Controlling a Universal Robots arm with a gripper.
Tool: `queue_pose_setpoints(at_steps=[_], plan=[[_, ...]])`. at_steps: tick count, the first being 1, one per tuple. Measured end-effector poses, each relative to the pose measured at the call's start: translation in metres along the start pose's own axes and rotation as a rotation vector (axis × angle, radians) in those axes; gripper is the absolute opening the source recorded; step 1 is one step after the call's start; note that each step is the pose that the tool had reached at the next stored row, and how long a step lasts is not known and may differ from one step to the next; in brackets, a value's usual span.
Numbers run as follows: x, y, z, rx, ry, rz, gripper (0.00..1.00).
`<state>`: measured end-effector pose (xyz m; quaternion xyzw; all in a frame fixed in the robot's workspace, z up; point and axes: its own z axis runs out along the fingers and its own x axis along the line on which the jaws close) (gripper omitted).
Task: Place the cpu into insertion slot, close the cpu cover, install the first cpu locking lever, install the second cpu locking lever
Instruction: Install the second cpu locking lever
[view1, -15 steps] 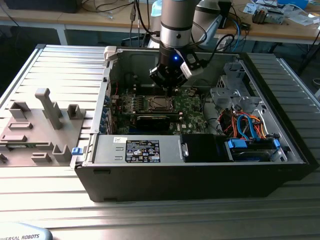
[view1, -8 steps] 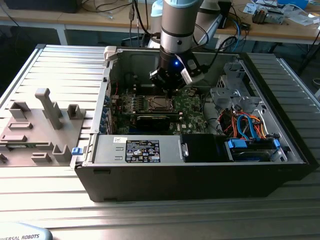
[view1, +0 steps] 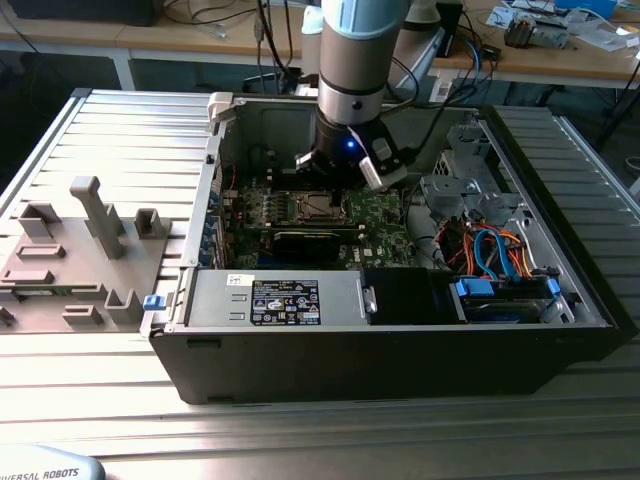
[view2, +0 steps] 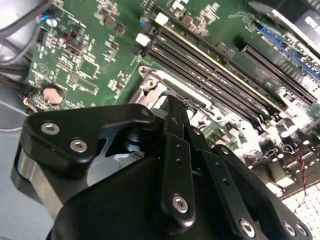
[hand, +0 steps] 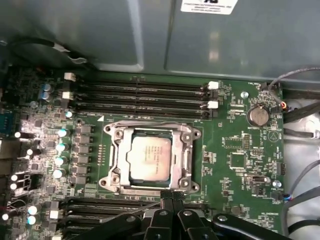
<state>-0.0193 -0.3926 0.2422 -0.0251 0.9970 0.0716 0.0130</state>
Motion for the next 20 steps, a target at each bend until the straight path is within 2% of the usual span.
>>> queue_pose_setpoints(at_steps=[1,2,3,5,8,9,11,13,17,20], plan=[[0.0032,-0.0031,-0.0001,-0.0152,-0.0007,0.0,0.11],[0.0067,-0.0074,0.0005,-0.0258,-0.0013,0.001,0.11],[0.0093,-0.0109,0.0011,-0.0313,-0.0017,0.001,0.11],[0.0145,-0.0171,0.002,-0.0368,-0.0018,0.001,0.11],[0.0209,-0.0226,0.0032,-0.048,-0.0024,0.001,0.11],[0.0232,-0.0227,0.0044,-0.0497,-0.0026,0.001,0.11],[0.0332,-0.0228,0.0079,-0.0511,-0.0027,0.001,0.11],[0.0399,-0.0229,0.011,-0.0512,-0.0025,0.001,0.11],[0.0452,-0.0238,0.0192,-0.0515,-0.002,-0.003,0.11],[0.049,-0.0232,0.0227,-0.0515,-0.0003,-0.012,0.11]])
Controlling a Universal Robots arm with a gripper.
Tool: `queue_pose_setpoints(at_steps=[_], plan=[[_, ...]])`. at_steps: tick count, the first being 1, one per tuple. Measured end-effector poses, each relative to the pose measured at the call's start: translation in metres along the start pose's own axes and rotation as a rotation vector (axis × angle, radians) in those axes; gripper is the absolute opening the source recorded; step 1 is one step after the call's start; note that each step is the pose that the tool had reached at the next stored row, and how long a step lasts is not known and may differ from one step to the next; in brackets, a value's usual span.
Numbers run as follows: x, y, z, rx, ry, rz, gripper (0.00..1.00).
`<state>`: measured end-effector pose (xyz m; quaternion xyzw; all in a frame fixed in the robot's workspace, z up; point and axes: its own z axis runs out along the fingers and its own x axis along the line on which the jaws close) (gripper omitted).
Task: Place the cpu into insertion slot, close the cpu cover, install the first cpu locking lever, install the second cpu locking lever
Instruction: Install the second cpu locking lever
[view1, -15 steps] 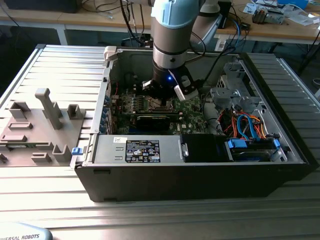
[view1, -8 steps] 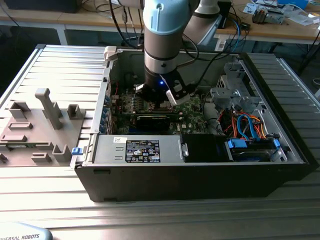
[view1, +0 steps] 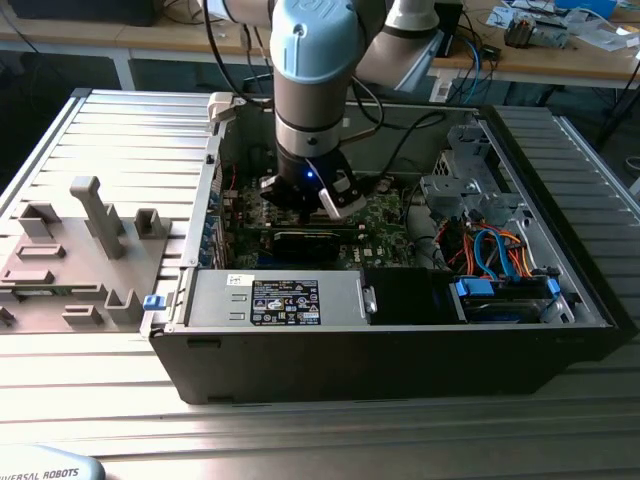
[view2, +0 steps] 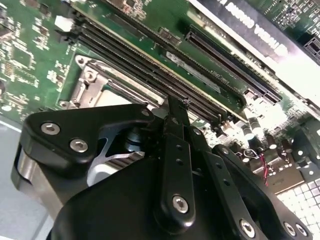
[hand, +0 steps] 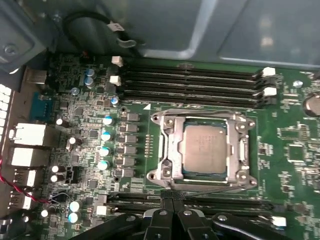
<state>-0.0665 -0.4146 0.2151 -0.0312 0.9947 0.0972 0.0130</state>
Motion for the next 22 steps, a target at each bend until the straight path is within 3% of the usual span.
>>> queue_pose_setpoints(at_steps=[7,13,22], plan=[[0.0033,0.0104,0.006,-0.0004,0.0028,-0.016,0.11],[0.0076,0.0103,0.0106,-0.0008,0.0038,-0.019,0.11],[0.011,0.011,0.0157,-0.0133,0.0059,-0.033,0.11]])
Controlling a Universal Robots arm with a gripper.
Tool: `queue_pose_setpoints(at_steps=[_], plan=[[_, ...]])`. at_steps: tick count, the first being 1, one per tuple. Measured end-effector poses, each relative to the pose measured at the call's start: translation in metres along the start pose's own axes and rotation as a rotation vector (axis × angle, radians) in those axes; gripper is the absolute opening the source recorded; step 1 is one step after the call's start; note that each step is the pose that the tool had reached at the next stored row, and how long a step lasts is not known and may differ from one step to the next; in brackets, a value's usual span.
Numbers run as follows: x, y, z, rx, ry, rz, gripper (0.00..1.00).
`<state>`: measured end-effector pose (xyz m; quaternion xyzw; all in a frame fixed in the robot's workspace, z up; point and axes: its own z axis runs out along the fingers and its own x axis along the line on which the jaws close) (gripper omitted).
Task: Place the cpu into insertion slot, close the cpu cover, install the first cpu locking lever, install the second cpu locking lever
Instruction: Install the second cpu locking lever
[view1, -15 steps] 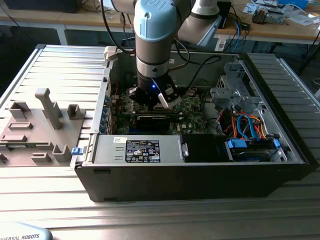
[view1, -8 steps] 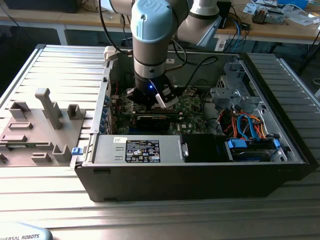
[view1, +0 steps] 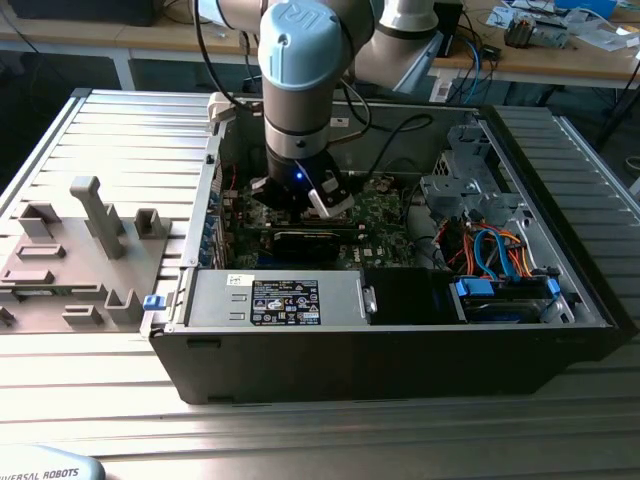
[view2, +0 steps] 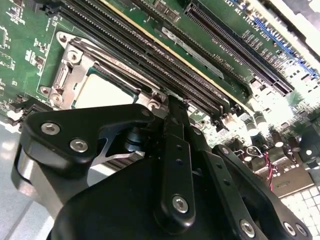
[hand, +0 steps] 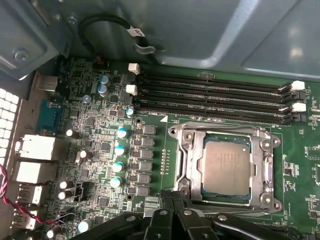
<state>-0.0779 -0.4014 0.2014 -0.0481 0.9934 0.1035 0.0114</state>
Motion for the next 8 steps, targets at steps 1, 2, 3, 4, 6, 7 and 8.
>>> queue_pose_setpoints(at_steps=[1,2,3,4,6,7,8], plan=[[-0.0002,0.0013,0.0008,-0.0031,-0.0002,-0.004,0.11],[-0.0003,0.0019,0.0009,-0.0055,0.0011,-0.01,0.11],[-0.0002,0.0018,0.0012,-0.0061,0.0018,-0.012,0.11],[-0.0002,0.0018,0.0017,-0.0068,0.002,-0.013,0.11],[-0.0001,0.001,0.0026,-0.0071,0.0021,-0.014,0.11],[0.0,0.0006,0.0032,-0.0067,0.0023,-0.014,0.11],[0.0001,0.0001,0.0038,-0.0063,0.0027,-0.014,0.11]])
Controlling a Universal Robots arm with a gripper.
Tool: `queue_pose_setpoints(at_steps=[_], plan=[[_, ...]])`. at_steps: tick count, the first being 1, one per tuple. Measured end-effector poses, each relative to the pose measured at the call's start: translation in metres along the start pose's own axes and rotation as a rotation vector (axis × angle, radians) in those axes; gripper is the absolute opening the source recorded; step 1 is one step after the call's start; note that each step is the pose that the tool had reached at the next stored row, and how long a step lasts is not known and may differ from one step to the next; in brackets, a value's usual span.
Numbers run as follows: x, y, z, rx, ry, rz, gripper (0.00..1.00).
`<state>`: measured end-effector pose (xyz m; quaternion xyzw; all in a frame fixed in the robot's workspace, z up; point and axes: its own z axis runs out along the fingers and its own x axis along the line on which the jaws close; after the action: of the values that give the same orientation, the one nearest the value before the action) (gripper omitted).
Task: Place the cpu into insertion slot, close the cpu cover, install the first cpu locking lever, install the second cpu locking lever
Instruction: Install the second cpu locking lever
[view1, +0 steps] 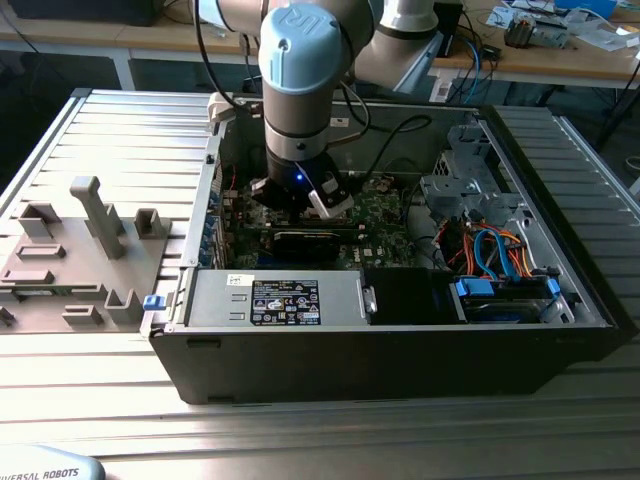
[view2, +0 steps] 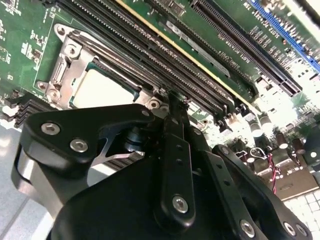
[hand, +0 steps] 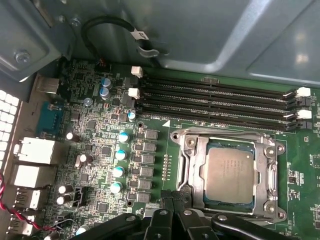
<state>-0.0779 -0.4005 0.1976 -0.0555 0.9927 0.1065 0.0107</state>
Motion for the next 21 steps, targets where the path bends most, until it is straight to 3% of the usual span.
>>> queue_pose_setpoints(at_steps=[4,10,13,15,21], plan=[[-0.0001,-0.0005,0.0,-0.0007,-0.0002,-0.002,0.11],[-0.0053,0.0016,-0.0089,0.0012,0.0004,-0.002,0.11],[-0.017,0.0045,-0.008,0.0202,0.0108,0.0,0.11],[-0.0266,0.0088,-0.0067,0.0314,0.023,0.002,0.11],[-0.0468,0.0164,-0.0044,0.0435,0.0434,0.005,0.11]])
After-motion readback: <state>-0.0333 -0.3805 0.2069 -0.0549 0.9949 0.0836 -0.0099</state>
